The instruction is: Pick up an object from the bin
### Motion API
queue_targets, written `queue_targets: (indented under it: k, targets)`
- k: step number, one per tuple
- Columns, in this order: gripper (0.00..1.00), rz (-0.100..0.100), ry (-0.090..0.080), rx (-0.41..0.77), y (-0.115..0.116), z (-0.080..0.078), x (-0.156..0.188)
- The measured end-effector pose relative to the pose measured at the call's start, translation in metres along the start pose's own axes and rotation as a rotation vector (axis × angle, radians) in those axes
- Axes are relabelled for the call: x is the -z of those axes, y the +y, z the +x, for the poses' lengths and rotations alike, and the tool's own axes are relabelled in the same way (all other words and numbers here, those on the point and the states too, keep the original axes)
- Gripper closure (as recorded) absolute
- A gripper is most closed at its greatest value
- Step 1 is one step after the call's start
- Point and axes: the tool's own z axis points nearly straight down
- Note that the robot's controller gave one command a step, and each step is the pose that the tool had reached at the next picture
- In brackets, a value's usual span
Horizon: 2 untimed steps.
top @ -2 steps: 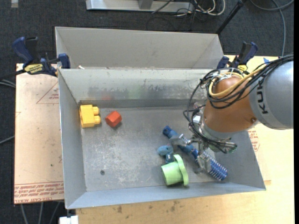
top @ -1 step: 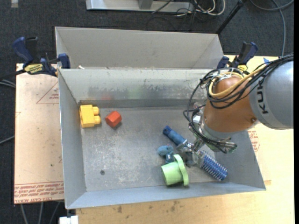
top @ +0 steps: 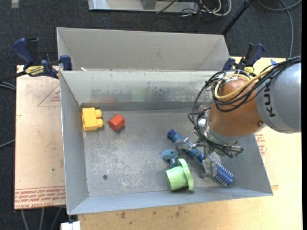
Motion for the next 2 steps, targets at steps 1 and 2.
queue_targets:
  k: [1, 2]
  targets:
    - [1.0, 0.0, 0.0, 0.0, -0.0001, -0.0001, 0.0002]
    - [0.0, 0.001, -0.001, 0.0, 0.0, -0.0001, 0.0]
